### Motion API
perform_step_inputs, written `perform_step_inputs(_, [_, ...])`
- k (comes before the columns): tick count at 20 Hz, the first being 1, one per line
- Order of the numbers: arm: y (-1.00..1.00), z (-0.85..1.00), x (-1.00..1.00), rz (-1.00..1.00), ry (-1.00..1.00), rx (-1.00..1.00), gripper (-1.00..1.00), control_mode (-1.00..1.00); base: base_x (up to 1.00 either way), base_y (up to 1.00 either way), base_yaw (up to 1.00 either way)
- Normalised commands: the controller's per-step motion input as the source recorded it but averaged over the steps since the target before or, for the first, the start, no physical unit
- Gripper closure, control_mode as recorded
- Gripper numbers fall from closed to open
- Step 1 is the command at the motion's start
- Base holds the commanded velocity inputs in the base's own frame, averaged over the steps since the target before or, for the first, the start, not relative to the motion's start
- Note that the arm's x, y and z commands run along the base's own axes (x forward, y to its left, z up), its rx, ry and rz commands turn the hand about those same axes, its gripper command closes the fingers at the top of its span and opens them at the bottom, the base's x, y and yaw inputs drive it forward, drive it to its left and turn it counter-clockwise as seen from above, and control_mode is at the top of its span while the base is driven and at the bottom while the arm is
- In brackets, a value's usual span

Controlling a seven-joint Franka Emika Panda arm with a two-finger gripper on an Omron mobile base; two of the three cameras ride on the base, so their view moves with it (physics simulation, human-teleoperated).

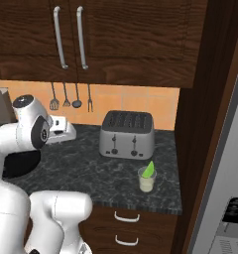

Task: Grab a lemon wedge from the fridge and one ice cube from the ice bowl, and put them in the glass of lemonade.

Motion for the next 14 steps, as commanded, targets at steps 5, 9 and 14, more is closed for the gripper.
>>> perform_step_inputs(5, [-1.00,0.03,-0.14,-0.08,-0.04,-0.01,1.00,-1.00,0.00,0.00,0.00])
perform_step_inputs(9, [-1.00,0.05,0.00,-0.07,0.00,-0.01,1.00,-1.00,0.00,0.00,0.00])
perform_step_inputs(14, [-1.00,0.25,-0.02,-0.12,0.00,0.00,1.00,-1.00,0.00,0.00,0.00])
